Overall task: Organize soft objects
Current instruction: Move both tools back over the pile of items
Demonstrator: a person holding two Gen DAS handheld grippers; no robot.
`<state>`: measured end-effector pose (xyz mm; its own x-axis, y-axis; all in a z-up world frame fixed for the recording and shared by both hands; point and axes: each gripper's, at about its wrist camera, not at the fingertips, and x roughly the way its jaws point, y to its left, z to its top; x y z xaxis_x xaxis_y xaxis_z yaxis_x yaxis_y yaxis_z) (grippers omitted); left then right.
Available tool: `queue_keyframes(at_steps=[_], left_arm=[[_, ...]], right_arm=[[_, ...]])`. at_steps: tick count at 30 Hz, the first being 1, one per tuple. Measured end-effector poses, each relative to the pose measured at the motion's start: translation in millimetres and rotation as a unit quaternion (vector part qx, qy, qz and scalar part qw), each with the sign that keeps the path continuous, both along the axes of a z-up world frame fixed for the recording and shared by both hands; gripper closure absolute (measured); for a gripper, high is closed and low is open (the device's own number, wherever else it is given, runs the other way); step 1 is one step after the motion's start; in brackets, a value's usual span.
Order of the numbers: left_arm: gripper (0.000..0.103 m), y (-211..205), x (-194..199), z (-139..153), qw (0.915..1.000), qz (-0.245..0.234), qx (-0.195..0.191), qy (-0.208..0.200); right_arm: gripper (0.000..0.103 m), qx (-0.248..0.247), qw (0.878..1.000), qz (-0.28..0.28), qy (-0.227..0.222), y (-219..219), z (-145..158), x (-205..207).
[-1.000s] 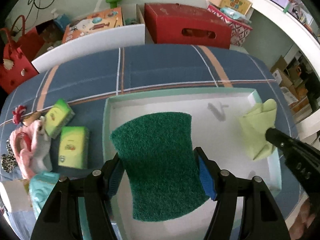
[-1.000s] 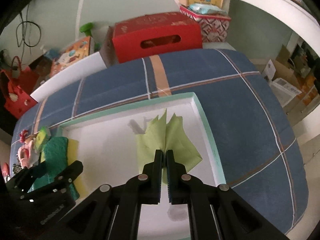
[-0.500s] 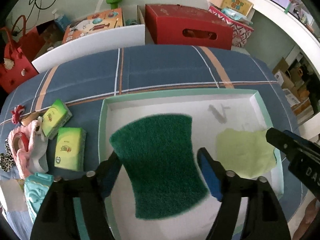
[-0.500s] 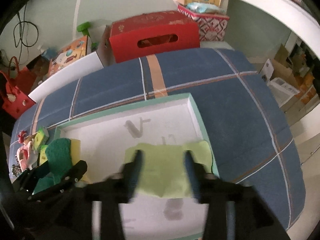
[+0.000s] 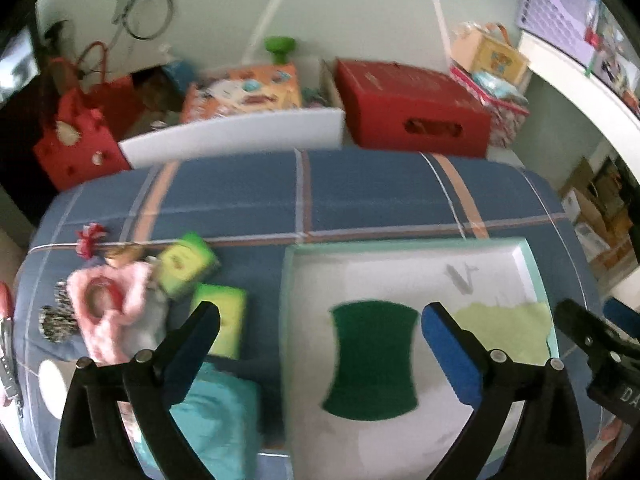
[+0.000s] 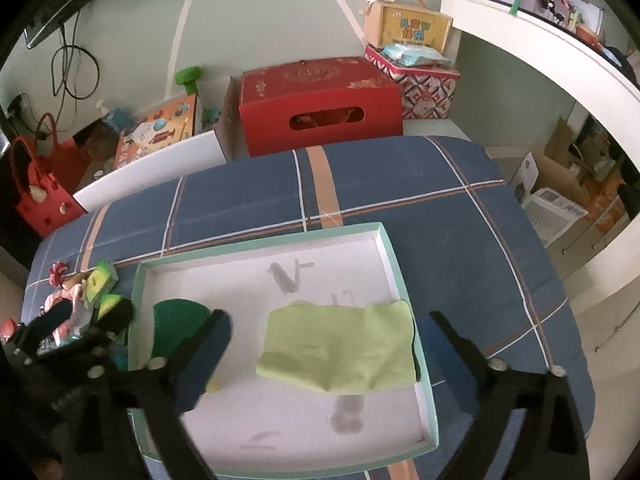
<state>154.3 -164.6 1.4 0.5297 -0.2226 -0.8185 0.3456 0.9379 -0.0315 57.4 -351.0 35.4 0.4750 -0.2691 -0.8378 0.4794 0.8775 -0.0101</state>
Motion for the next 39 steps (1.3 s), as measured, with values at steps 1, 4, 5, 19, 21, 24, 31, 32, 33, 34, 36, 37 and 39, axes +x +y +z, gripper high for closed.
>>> queue_keyframes(at_steps=[1,4,5,19,21,24,31,32,33,34,36,37,39], left_arm=[[0.002,6.3,1.7,3.3,1.0000,0.007,-0.004,-0.005],[0.001,27.8,6.1,14.4,0.9994,0.022,-0.020,-0.020],[0.001,32.8,7.0,17.0,0.9992,0.025,-0.020,-0.023],[0.001,139.8,27.7,49.8,0.9953,0.090,-0.004,-0.036],[0.001,165.2,31.9,51.3,0.9930,0.112,0.002,-0.037],[0.001,198.0,36.8,50.0,0.9891,0.142,0.005,-0.037],[0.001,246.0,45.9,34.5,0.9854,0.170,-0.012,-0.004],[0.001,250.5,47.8,33.1,0.9846,0.174,-0.012,-0.001],[0.001,256.4,50.0,31.7,0.9839,0.178,-0.014,0.001],[0.001,261.7,51.5,30.5,0.9834,0.181,-0.018,0.002],[0.001,273.4,55.0,25.5,0.9818,0.187,-0.032,0.011],[0.001,279.0,57.0,21.9,0.9807,0.192,-0.034,0.016],[0.001,286.5,61.1,15.5,0.9792,0.200,-0.024,0.020]], right_arm=[[0.000,0.000,1.000,0.000,-0.002,0.4,0.6,0.1],[0.000,0.010,1.000,0.005,-0.004,1.7,-1.8,2.6],[0.000,0.014,1.000,0.009,-0.003,2.6,-3.3,3.9],[0.000,0.028,0.997,0.072,-0.009,55.3,-6.9,28.9],[0.000,0.038,0.995,0.091,-0.018,68.6,-5.4,34.0],[0.000,0.043,0.992,0.112,-0.029,88.7,-1.9,41.0],[0.000,0.053,0.984,0.165,-0.041,139.8,1.5,58.9],[0.000,0.054,0.983,0.173,-0.040,147.3,1.4,61.7],[0.000,0.054,0.982,0.179,-0.039,153.4,1.4,63.9],[0.000,0.054,0.981,0.185,-0.039,159.5,1.6,65.8],[0.000,0.057,0.978,0.197,-0.039,172.4,1.9,70.8],[0.000,0.059,0.977,0.202,-0.038,177.7,1.9,74.1],[0.000,0.065,0.974,0.214,-0.036,189.5,1.3,83.9]])
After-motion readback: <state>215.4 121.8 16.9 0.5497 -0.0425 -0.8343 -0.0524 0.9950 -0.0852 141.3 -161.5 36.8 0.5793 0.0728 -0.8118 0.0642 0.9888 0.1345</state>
